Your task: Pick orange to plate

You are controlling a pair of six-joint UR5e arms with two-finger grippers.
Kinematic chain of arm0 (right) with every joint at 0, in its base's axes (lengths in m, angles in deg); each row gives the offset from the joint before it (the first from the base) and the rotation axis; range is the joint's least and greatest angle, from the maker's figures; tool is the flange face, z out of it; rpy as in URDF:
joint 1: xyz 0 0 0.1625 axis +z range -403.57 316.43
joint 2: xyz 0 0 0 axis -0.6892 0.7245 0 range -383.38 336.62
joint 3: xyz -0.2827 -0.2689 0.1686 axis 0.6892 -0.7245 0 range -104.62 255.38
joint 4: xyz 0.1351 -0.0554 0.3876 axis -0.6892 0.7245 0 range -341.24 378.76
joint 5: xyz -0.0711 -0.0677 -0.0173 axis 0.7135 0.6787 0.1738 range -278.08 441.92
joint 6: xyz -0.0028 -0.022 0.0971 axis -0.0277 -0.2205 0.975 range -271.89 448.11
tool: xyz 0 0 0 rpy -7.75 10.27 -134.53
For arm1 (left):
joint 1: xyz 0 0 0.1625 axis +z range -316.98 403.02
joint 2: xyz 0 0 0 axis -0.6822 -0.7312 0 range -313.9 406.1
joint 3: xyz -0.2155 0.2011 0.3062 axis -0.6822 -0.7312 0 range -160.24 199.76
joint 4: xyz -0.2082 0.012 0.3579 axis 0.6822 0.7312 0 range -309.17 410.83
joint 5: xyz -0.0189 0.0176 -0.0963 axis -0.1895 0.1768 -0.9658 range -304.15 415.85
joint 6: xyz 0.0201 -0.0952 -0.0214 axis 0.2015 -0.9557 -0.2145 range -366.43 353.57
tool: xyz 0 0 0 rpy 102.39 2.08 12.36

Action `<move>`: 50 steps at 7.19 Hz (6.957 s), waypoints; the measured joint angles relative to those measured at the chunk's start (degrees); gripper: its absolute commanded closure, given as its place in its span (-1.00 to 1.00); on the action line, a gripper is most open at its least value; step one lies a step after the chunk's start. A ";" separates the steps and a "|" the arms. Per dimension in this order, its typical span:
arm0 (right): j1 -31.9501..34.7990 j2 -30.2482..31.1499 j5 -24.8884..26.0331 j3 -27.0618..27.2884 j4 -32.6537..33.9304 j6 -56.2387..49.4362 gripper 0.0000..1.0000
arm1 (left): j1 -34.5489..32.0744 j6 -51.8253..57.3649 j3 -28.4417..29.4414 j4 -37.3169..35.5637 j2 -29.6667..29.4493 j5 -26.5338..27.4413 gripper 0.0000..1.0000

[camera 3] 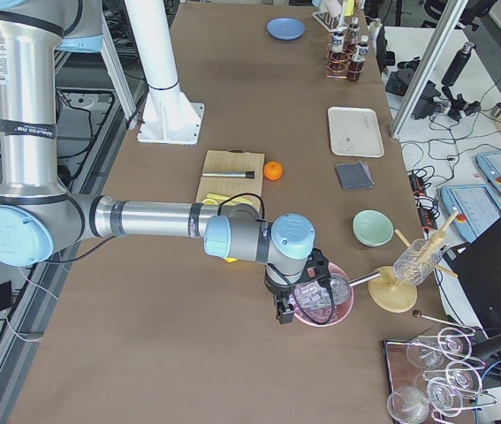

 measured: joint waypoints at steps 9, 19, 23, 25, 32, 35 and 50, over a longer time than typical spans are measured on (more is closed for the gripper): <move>0.04 1.51 -0.15 0.15 0.03 -0.46 -1.00 | 0.15 -0.28 0.57 1.94 1.60 -2.92 -0.94; 0.00 1.91 -0.09 0.71 0.00 -0.46 -1.00 | -0.08 -1.44 3.06 3.52 1.40 -7.91 -0.93; 0.00 2.29 -0.51 0.65 0.00 -0.40 -1.00 | 1.01 -1.83 26.93 19.64 -8.56 -4.79 -0.93; 0.02 2.33 -0.66 0.67 0.00 -0.38 -1.00 | 3.37 -2.34 32.39 21.88 -11.45 -2.31 -0.82; 0.00 2.42 -3.27 0.92 -0.04 -0.58 -1.00 | 9.79 -3.91 44.21 22.56 -18.05 -1.69 -0.68; 0.00 2.69 -3.36 1.97 0.02 -0.60 -1.00 | 10.82 -4.27 45.69 22.57 -18.48 -1.36 -0.24; -5.32 -0.53 -7.34 7.88 -0.02 10.54 -1.00 | 27.90 -61.08 1.00 21.77 -16.54 -7.14 1.00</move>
